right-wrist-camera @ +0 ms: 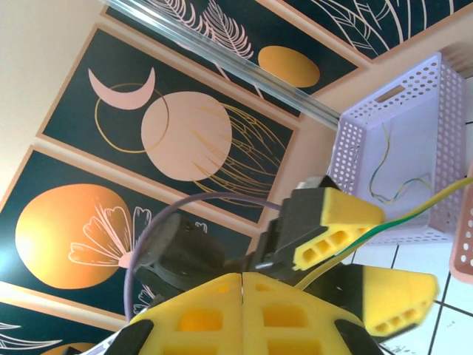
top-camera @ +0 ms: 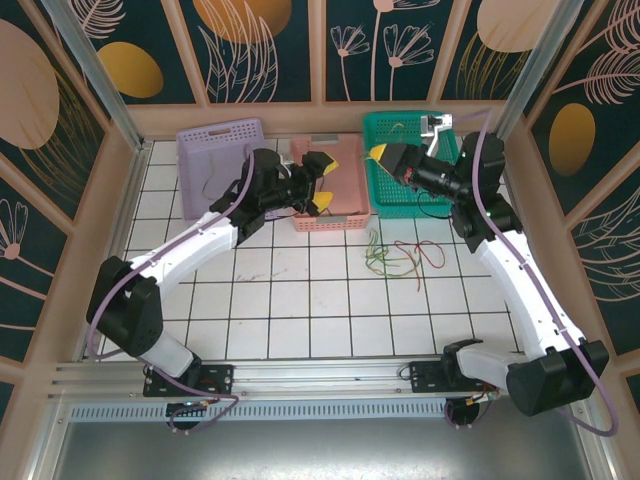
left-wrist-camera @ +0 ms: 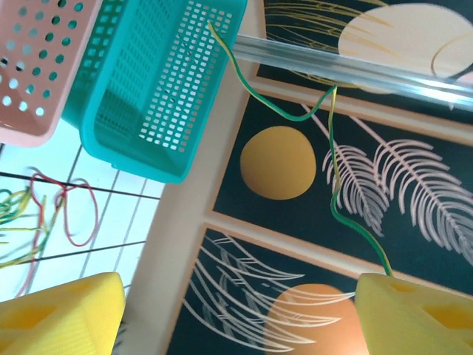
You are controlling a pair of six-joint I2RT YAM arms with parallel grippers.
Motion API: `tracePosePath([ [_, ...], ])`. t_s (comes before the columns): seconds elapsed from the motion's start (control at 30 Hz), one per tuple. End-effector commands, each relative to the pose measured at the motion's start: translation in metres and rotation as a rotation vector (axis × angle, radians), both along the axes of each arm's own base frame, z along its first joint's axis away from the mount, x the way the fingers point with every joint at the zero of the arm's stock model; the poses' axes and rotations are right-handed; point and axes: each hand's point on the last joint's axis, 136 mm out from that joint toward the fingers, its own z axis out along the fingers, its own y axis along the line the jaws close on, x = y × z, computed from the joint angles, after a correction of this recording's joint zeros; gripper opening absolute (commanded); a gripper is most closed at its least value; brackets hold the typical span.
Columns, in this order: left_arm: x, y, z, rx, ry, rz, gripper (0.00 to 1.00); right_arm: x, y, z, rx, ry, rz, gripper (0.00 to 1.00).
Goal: Untangle the cables
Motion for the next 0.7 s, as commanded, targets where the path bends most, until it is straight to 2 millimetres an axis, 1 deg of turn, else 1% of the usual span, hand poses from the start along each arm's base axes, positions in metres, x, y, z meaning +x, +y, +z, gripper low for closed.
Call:
tracePosePath([
  [0.0,0.014,-0.008,0.027,-0.175,0.032,0.057,0.84,-0.005,0.005,0.026,0.061,-0.035,0.031,0.00],
  [0.07,0.016,-0.015,0.026,-0.203,0.056,0.059,0.85,-0.007,0.008,0.027,0.076,-0.030,0.037,0.00],
  [0.17,0.018,-0.021,0.010,-0.211,0.124,0.069,0.84,-0.010,0.013,0.029,0.096,-0.020,0.047,0.00],
  [0.23,0.021,-0.025,0.004,-0.231,0.152,0.073,0.84,-0.012,0.019,0.029,0.097,-0.012,0.057,0.00],
  [0.3,0.023,-0.028,0.003,-0.238,0.176,0.069,0.83,-0.015,0.023,0.029,0.099,-0.007,0.064,0.00],
  [0.33,0.028,-0.030,-0.013,-0.222,0.207,0.083,0.83,-0.017,0.025,0.029,0.100,-0.004,0.070,0.00],
  [0.47,0.040,-0.034,-0.019,-0.259,0.228,0.117,0.82,-0.022,0.033,0.029,0.106,0.006,0.084,0.00],
  [0.6,0.053,-0.036,-0.028,-0.302,0.252,0.160,0.76,-0.026,0.041,0.028,0.114,0.015,0.100,0.00],
  [0.67,0.060,-0.035,-0.029,-0.324,0.249,0.184,0.70,-0.029,0.043,0.029,0.116,0.015,0.104,0.00],
])
